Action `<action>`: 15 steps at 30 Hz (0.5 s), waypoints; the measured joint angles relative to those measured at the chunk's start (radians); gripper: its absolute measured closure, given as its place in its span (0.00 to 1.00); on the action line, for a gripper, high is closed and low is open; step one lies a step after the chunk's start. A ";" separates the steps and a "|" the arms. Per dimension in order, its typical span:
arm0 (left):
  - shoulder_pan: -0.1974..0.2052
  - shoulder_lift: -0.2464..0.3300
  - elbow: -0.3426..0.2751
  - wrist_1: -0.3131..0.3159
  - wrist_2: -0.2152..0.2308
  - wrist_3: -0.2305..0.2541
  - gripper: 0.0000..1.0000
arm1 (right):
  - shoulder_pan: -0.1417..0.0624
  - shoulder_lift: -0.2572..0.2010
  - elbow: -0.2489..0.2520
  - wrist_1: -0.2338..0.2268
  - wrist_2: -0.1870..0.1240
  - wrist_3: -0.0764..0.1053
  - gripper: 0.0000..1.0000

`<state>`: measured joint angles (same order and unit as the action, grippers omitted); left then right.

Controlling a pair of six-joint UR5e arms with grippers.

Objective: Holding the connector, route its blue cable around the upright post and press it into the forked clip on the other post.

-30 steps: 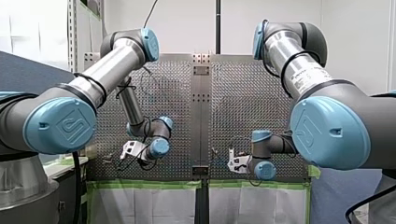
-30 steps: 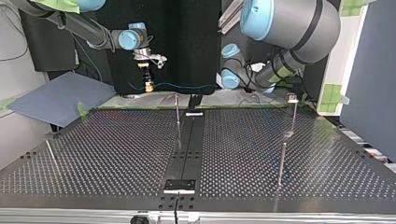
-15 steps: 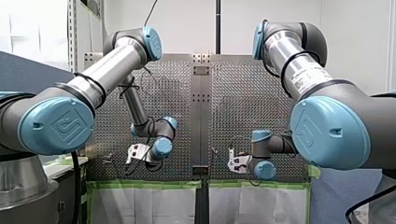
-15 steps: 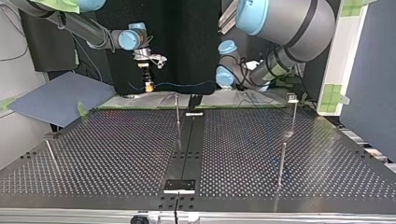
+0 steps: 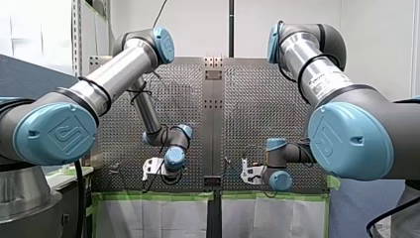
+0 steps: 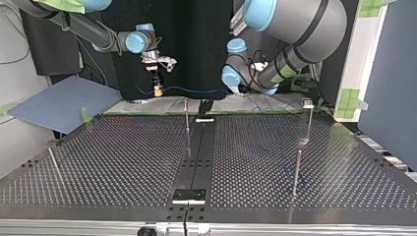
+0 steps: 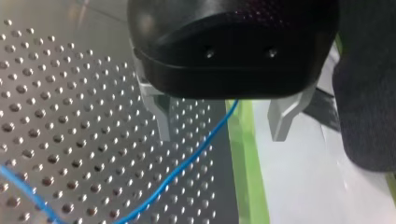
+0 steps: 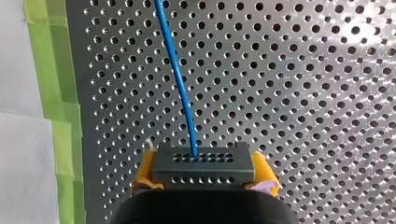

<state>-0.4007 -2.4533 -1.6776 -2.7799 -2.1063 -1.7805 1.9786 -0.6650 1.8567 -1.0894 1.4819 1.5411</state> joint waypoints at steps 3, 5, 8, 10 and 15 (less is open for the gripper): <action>-0.004 0.000 0.001 0.003 0.013 -0.025 0.00 | 0.003 0.000 -0.001 0.002 0.000 -0.001 0.93; -0.007 0.000 0.004 0.010 0.014 -0.030 0.00 | 0.004 0.000 -0.001 0.003 0.000 -0.001 0.93; -0.011 0.000 0.008 0.014 0.016 -0.031 0.00 | 0.006 0.000 -0.002 0.003 0.000 -0.002 0.93; -0.012 -0.001 0.009 0.010 0.018 -0.032 0.00 | 0.006 0.000 -0.002 0.003 0.000 -0.002 0.93; -0.014 -0.011 0.014 0.000 0.045 -0.050 0.00 | 0.007 0.000 -0.003 0.003 0.001 -0.002 0.93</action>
<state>-0.4144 -2.4640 -1.6632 -2.7801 -2.0609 -1.8307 1.9854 -0.6652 1.8541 -1.0862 1.4832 1.5389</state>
